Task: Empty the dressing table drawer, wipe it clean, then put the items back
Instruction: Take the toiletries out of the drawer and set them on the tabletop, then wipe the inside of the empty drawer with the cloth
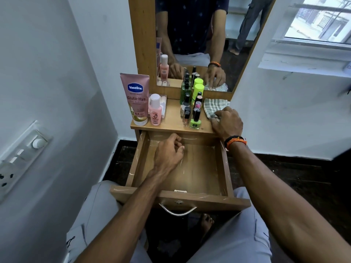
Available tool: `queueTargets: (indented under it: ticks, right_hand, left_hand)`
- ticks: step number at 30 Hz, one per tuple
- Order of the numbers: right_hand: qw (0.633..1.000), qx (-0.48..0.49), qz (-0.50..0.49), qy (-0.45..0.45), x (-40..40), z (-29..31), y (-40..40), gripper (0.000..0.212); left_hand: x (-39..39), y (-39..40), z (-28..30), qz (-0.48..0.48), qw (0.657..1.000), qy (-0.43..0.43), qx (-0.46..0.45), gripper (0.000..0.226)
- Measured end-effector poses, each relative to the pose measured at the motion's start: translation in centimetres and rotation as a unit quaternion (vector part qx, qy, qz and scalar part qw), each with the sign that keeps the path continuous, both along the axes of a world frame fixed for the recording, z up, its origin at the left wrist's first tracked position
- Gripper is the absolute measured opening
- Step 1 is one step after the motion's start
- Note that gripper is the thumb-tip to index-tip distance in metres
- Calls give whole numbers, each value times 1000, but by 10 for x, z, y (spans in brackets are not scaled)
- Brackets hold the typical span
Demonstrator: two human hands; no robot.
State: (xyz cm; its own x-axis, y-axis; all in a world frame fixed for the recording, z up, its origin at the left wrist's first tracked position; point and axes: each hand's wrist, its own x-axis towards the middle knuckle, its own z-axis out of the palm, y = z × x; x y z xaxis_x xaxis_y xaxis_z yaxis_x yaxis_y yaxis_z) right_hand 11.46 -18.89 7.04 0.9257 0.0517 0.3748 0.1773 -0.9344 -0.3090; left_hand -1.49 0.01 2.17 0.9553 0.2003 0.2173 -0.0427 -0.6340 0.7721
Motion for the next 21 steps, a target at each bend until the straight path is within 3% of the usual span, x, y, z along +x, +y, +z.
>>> queueTargets:
  ticks: [4,9,11,15,18,21]
  right_hand:
    - [998,61,-15,-19,-2,8,-5,33]
    - [966,233,-91,-67,-23,27,-8,29]
    - [925,358,-114,-54,-38,33,-9,23]
    - [800,593,-91,22,-80,36,-10,14]
    - [733,670,-60,101,-109,25,-15,29]
    - [689,700,-39,184,-129,11,-17,50]
  left_hand:
    - [-5,6,2,-13,1000,-16,14,23]
    - [-18,18,10,-64,996,-35,49,25]
    - [-28,23,12,-81,993,-40,73,23]
    - [-49,36,13,-91,984,-52,143,22]
    - [-63,44,8,-100,973,-53,203,22]
    - [-70,53,3,-95,966,-44,237,28]
